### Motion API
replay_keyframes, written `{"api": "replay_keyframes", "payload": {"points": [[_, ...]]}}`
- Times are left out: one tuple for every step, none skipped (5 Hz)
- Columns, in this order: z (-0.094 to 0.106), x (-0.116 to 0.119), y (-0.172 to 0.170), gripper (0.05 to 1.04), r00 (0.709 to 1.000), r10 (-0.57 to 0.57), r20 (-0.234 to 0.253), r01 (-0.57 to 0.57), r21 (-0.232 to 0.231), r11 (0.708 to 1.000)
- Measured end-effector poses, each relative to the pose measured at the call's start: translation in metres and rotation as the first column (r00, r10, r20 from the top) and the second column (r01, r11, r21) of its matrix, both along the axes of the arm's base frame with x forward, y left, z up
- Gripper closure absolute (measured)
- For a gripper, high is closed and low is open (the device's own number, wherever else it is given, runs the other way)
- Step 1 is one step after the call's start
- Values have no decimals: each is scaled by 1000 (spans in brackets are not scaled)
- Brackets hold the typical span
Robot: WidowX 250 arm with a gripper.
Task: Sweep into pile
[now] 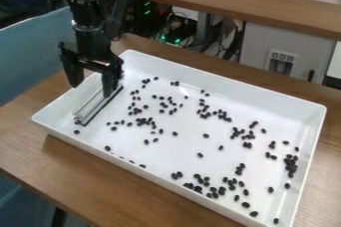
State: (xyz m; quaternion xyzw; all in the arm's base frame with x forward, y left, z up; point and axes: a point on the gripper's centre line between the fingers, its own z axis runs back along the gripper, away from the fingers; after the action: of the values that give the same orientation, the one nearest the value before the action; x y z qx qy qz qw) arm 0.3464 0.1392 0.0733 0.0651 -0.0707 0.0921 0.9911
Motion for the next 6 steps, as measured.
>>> {"api": "replay_keyframes", "payload": {"points": [[-15,1,10,83,1000,18,12,-18,-27,999],[-29,6,14,83,1000,17,7,-17,-37,999],[-32,5,16,83,1000,25,13,-24,-63,998],[-44,9,20,115,999,37,5,-36,-93,995],[-50,13,19,394,999,45,-1,-45,-108,993],[-55,18,19,668,999,44,-23,-46,-80,996]]}}
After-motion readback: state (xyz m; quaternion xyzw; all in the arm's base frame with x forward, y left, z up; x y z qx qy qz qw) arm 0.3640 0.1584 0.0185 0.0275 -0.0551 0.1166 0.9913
